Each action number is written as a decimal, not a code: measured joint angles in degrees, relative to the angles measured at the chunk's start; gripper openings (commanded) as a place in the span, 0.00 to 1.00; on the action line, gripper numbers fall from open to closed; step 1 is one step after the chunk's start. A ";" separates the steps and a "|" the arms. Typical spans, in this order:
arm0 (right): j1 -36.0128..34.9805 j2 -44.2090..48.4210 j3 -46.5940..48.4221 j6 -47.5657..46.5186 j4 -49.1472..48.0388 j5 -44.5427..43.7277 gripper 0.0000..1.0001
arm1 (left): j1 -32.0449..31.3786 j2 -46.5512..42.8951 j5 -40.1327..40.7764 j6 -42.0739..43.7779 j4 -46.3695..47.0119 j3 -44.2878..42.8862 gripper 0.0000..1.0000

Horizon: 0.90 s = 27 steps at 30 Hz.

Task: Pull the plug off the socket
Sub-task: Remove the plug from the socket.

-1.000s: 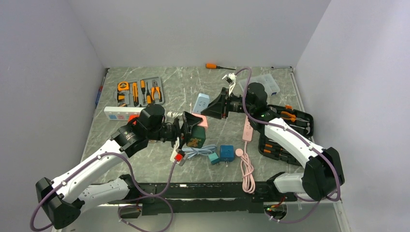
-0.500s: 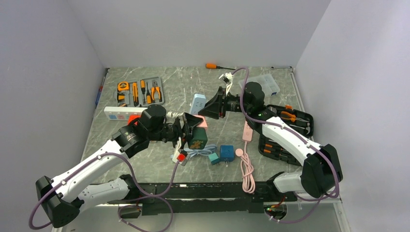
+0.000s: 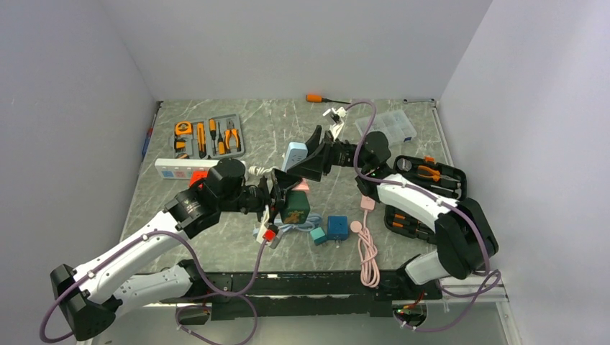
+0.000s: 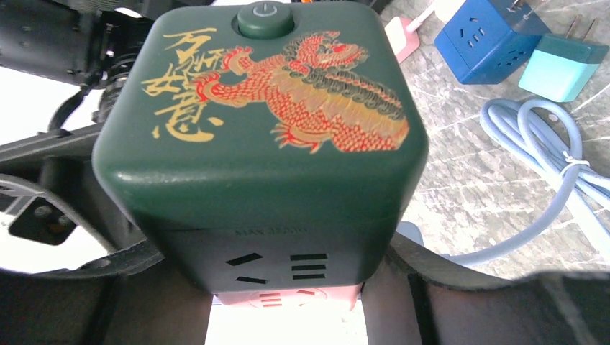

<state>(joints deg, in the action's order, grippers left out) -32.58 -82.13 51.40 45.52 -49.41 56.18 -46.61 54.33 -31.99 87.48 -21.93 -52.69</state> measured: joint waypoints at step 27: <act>1.68 -9.81 7.91 -3.91 -1.90 1.86 0.00 | 0.31 -2.34 4.87 -6.78 1.60 0.07 0.00</act>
<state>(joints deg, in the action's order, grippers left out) -30.89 -91.94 59.31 41.60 -51.31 58.04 -46.30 51.99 -27.11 80.71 -20.34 -52.62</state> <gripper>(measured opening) 0.344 0.649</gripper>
